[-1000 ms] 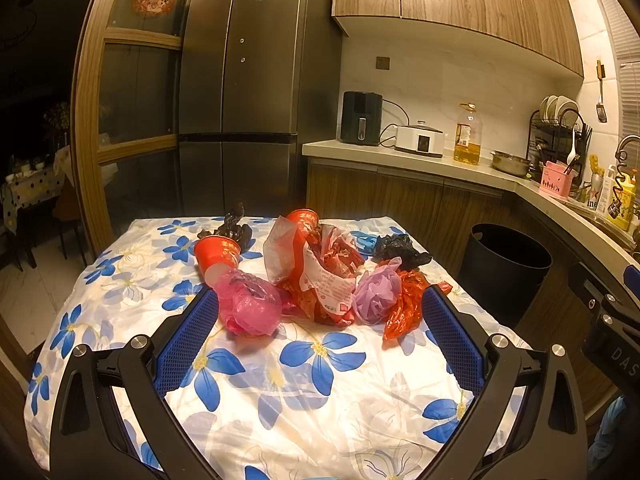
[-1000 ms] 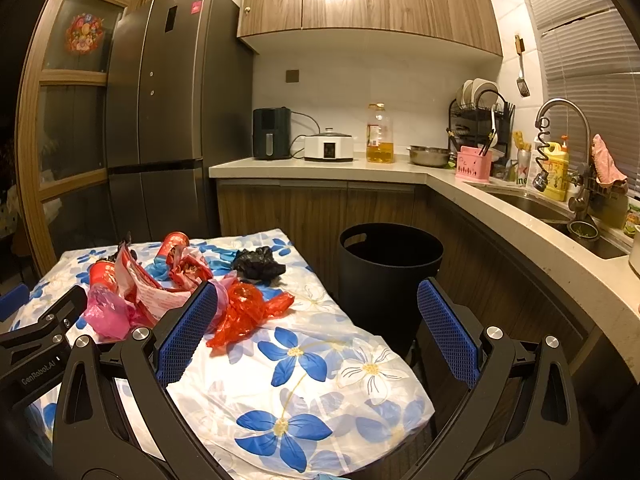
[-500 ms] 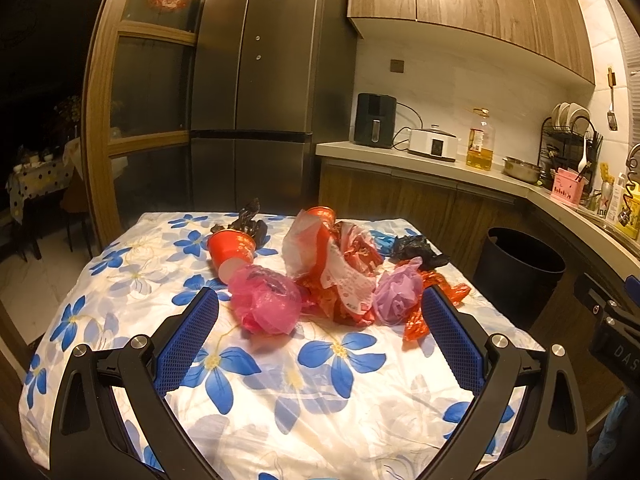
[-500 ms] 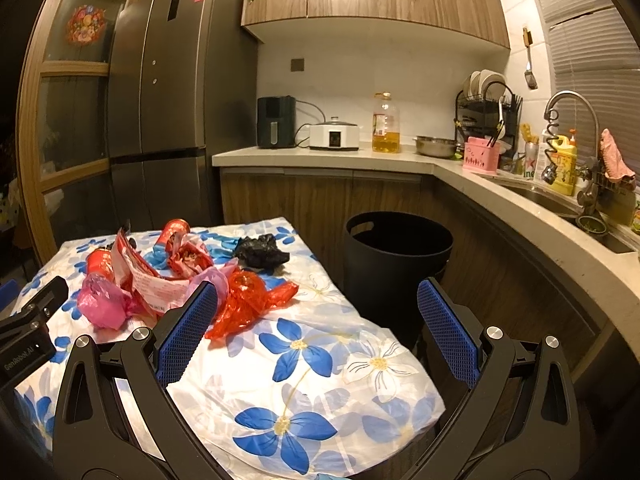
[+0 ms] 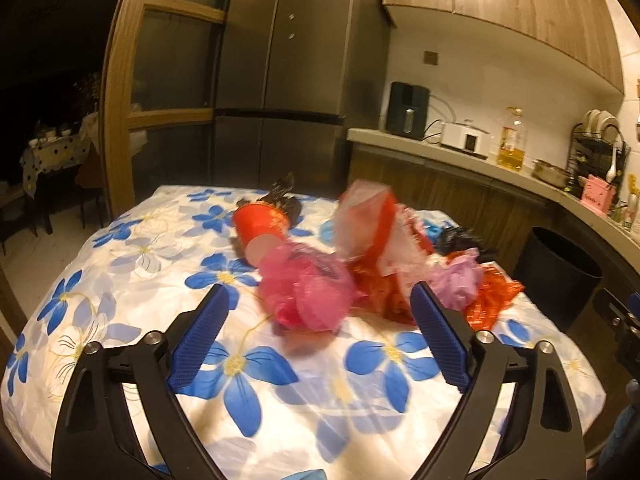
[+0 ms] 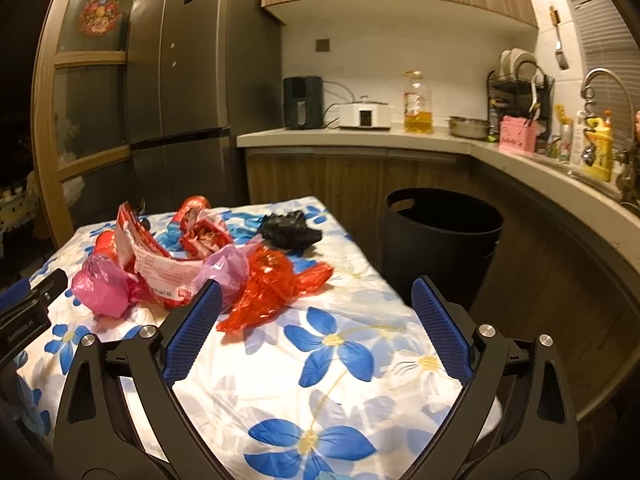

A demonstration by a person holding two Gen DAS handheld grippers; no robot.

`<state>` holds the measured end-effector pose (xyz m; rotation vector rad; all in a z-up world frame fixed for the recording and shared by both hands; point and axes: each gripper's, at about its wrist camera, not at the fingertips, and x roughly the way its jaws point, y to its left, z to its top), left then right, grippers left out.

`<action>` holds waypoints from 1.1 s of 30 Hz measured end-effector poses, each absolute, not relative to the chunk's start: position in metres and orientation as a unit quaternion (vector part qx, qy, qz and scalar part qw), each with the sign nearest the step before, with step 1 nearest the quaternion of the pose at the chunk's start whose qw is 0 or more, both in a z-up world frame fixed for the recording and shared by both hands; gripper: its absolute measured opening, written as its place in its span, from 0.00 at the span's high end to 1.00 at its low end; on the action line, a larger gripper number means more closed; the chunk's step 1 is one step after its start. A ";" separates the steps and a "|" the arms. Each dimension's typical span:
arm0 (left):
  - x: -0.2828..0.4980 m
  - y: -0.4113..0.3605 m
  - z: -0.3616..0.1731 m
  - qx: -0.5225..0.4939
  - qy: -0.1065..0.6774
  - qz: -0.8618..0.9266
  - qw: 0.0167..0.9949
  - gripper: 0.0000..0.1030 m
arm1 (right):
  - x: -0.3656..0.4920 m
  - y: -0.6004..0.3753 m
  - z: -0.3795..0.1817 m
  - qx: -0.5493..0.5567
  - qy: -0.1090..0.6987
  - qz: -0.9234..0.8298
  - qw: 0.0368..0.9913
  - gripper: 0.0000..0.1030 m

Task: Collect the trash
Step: 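Grasp the pink bag with the left tool while the right tool grasps the snack wrapper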

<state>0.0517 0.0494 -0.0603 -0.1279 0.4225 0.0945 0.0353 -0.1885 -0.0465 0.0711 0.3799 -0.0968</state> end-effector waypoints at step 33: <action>0.101 0.102 -0.094 -0.133 0.286 0.062 0.947 1.00 | 0.150 -0.056 -0.072 -0.043 0.208 0.186 0.959 0.37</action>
